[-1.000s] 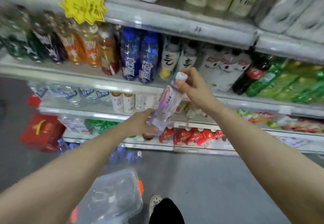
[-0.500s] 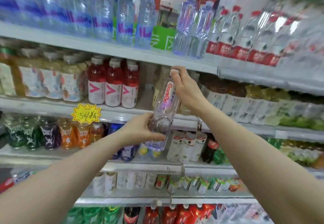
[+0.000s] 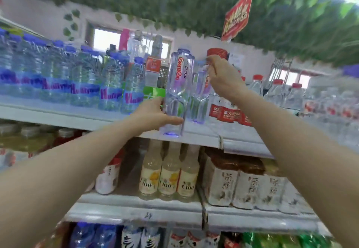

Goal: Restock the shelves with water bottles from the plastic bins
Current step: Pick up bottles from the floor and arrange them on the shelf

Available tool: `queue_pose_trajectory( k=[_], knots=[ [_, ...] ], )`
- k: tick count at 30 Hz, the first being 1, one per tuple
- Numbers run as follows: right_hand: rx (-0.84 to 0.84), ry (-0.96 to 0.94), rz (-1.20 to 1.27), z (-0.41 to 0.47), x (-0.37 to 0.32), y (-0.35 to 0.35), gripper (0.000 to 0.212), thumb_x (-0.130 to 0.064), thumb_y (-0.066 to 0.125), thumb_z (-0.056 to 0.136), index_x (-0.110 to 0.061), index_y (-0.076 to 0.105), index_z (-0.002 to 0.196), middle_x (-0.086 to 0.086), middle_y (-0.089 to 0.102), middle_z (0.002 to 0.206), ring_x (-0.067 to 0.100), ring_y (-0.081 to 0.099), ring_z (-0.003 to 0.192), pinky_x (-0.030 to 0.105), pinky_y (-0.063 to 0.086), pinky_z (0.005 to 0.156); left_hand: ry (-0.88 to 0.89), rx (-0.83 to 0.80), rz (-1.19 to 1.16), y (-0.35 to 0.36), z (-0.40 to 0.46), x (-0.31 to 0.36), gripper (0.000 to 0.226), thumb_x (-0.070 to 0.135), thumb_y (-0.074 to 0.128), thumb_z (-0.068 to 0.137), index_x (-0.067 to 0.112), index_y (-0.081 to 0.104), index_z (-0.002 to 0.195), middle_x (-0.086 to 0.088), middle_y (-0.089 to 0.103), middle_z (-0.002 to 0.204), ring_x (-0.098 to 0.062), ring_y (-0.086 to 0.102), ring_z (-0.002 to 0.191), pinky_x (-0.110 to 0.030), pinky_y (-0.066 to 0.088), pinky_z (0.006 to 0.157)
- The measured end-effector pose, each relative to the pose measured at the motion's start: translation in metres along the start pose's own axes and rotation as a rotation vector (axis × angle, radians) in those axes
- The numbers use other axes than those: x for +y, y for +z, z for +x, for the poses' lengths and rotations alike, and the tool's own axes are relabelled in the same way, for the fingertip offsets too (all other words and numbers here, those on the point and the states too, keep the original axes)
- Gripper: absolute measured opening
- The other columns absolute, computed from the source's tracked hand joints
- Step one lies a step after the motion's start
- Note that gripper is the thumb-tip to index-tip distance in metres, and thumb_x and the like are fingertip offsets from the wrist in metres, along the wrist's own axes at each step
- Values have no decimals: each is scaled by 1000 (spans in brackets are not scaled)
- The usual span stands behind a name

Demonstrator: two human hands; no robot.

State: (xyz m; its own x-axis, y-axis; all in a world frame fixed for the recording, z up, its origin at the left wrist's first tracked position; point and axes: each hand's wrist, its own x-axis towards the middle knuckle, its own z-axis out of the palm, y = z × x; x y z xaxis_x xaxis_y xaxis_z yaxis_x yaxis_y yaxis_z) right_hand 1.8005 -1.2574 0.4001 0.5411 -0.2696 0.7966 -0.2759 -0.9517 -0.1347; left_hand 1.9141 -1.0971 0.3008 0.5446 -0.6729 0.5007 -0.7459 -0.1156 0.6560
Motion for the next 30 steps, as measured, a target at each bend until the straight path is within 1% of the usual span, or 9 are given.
queue_pose_trajectory(
  k=[2, 7, 12, 15, 18, 20, 22, 25, 30],
  knots=[
    [-16, 15, -77, 22, 21, 3, 41, -19, 35, 104, -12, 41, 143, 15, 46, 143, 32, 47, 126, 38, 36, 101, -5, 22, 12, 7, 21, 1, 36, 43, 82, 71, 34, 50, 85, 3, 62, 82, -13, 60, 72, -26, 51, 62],
    [-69, 44, -176, 64, 63, 29, 44, -11, 38, 101, -12, 36, 145, 19, 40, 143, 39, 47, 123, 42, 37, 99, -58, 66, 6, 32, 64, -10, 41, 41, 83, 71, 32, 49, 91, 4, 60, 82, -15, 60, 78, -37, 55, 81],
    [-123, 29, -165, 89, 87, 62, 50, -8, 41, 100, -13, 28, 148, 24, 37, 139, 42, 50, 118, 44, 42, 94, -67, 104, 21, 49, 88, -19, 39, 38, 82, 73, 38, 44, 80, 9, 61, 82, -8, 59, 74, -25, 48, 64],
    [-144, 61, -98, 99, 92, 78, 56, -14, 41, 101, -18, 19, 153, 24, 32, 143, 42, 45, 123, 45, 40, 98, -69, 92, 35, 54, 98, -26, 40, 40, 82, 72, 32, 52, 98, 10, 66, 91, -4, 60, 79, -23, 46, 66],
    [-186, 82, -81, 103, 96, 92, 60, -20, 41, 103, -21, 12, 155, 25, 23, 150, 43, 41, 129, 46, 37, 103, -64, 74, 51, 56, 101, -33, 59, 44, 81, 71, 27, 54, 120, 7, 68, 107, -9, 63, 93, -31, 52, 83],
    [-186, 81, -77, 103, 98, 100, 58, -23, 41, 104, -22, 13, 155, 24, 24, 150, 44, 44, 125, 44, 39, 98, -72, 66, 76, 58, 101, -38, 73, 48, 81, 69, 24, 50, 130, 5, 64, 118, -14, 62, 102, -36, 50, 93],
    [-163, 61, -78, 103, 102, 106, 57, -22, 42, 103, -23, 16, 154, 24, 25, 148, 44, 48, 119, 42, 40, 91, -82, 55, 120, 60, 100, -42, 69, 48, 83, 67, 24, 52, 124, 6, 63, 118, -14, 60, 101, -31, 48, 89],
    [-135, 56, -55, 104, 106, 111, 58, -18, 46, 102, -23, 20, 153, 23, 24, 148, 43, 49, 117, 41, 40, 92, -102, 39, 159, 60, 104, -44, 58, 46, 84, 67, 25, 54, 112, 8, 62, 109, -12, 59, 95, -28, 46, 83],
    [-118, 35, -79, 102, 108, 111, 55, -21, 48, 101, -22, 23, 151, 23, 27, 145, 44, 50, 115, 42, 41, 91, -141, 24, 141, 59, 114, -52, 86, 50, 85, 62, 19, 48, 133, 3, 59, 122, -17, 60, 104, -39, 48, 98]
  ],
)
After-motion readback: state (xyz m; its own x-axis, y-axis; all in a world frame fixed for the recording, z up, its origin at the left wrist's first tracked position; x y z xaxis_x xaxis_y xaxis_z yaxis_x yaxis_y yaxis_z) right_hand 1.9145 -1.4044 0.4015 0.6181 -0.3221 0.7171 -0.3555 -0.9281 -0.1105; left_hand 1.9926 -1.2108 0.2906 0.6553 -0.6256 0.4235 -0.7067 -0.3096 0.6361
